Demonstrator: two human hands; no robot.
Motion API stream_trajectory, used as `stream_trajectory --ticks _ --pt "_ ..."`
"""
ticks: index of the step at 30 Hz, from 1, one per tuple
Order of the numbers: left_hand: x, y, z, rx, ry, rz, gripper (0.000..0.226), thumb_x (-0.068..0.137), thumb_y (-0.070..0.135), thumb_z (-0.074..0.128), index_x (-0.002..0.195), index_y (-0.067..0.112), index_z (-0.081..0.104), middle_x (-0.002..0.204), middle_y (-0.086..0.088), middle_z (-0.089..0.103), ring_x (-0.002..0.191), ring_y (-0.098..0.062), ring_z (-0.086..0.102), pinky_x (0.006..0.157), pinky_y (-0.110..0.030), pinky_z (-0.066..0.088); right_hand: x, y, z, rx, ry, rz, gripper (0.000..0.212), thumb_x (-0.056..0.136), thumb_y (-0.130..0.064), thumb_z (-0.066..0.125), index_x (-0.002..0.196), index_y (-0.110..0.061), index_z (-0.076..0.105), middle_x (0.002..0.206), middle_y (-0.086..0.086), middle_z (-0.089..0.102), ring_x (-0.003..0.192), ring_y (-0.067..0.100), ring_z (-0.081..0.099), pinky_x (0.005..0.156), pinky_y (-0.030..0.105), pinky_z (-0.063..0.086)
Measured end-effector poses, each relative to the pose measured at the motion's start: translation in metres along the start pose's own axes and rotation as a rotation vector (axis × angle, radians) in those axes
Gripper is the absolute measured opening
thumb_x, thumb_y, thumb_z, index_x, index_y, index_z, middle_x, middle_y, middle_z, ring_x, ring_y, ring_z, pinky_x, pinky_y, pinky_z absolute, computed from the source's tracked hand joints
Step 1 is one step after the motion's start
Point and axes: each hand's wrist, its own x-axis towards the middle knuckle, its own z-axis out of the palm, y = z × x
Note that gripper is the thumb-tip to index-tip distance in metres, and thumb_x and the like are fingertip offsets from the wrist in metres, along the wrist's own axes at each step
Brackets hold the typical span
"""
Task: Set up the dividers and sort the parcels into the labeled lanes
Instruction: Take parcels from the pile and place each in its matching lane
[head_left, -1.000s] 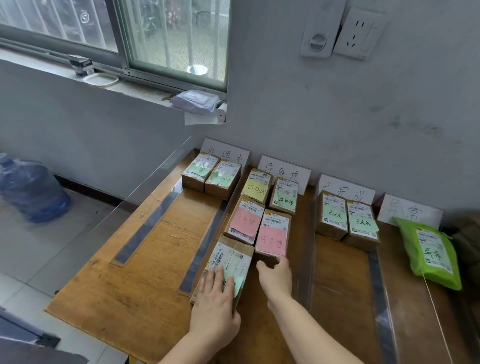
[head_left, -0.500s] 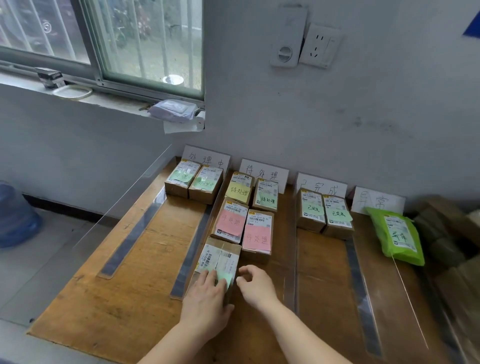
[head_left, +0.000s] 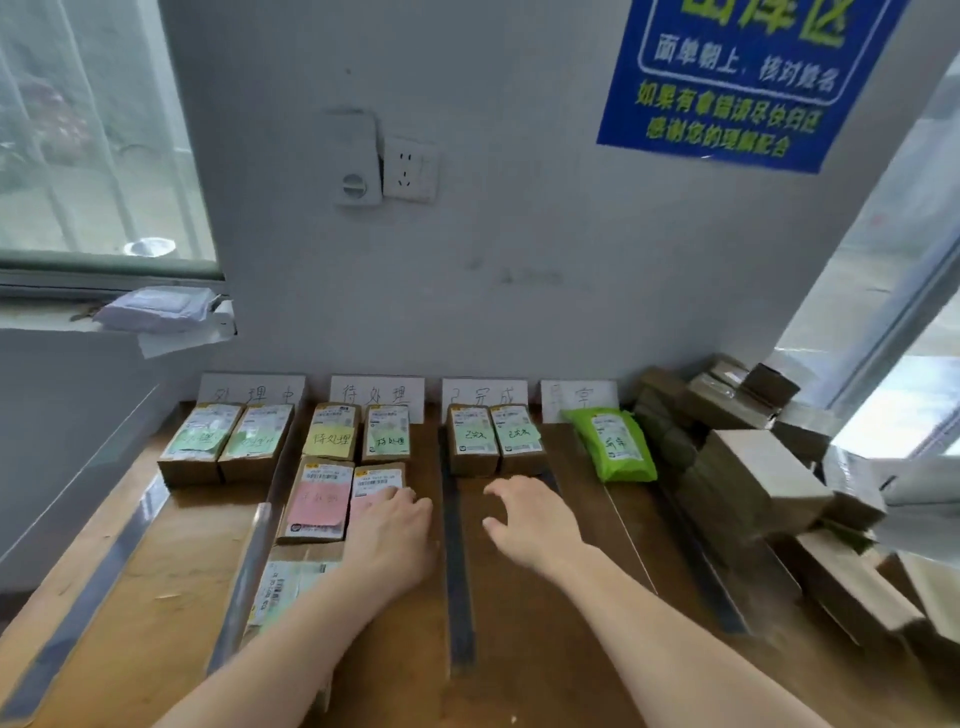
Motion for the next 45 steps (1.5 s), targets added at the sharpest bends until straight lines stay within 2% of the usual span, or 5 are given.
stream_trajectory --ticks 19,24,33,38,45 --pt "0.041 0.303 0.014 0.003 0.037 0.265 0.047 0.095 0.044 0.051 0.135 0.019 0.052 0.134 -0.001 0.054 0.125 -0.02 0.047 0.097 -0.034 0.046 -0.139 0.291 -0.114 -0.125 0.024 0.344 0.037 0.093 -0.039 0.059 0.126 -0.023 0.059 0.123 0.002 0.057 0.121 0.023 0.05 0.095 0.036 0.047" --pt "0.054 0.384 0.026 0.003 0.024 0.373 0.048 0.096 0.043 0.05 0.136 0.018 0.051 0.135 -0.003 0.053 0.127 -0.022 0.046 0.1 -0.036 0.046 -0.169 0.358 -0.125 -0.085 0.035 0.47 0.045 0.093 -0.038 0.06 0.136 -0.026 0.054 0.137 0.001 0.053 0.129 0.022 0.045 0.105 0.036 0.039" --pt "0.089 0.51 0.074 0.103 -0.063 0.623 0.044 0.095 0.032 0.055 0.137 0.018 0.051 0.137 -0.006 0.05 0.126 -0.024 0.045 0.103 -0.038 0.043 -0.19 0.467 -0.124 -0.073 -0.009 0.655 0.034 0.092 -0.041 0.059 0.123 -0.027 0.058 0.125 0.0 0.059 0.114 0.02 0.053 0.089 0.03 0.044" --pt "0.123 0.558 0.113 0.213 -0.242 0.71 0.06 0.091 0.023 0.063 0.146 0.022 0.04 0.151 -0.009 0.036 0.14 -0.029 0.03 0.113 -0.042 0.031 -0.184 0.523 -0.109 -0.054 -0.038 0.735 0.047 0.09 -0.048 0.057 0.131 -0.026 0.052 0.131 0.002 0.055 0.118 0.023 0.051 0.096 0.035 0.047" --pt "0.169 0.584 0.163 0.328 -0.417 0.802 0.097 0.089 0.008 0.065 0.157 0.029 -0.001 0.164 -0.008 -0.011 0.151 -0.029 -0.013 0.123 -0.049 0.004 -0.171 0.575 -0.07 0.056 -0.075 0.801 0.076 0.084 -0.062 0.059 0.145 -0.028 0.03 0.152 0.005 0.03 0.133 0.026 0.039 0.105 0.042 0.045"
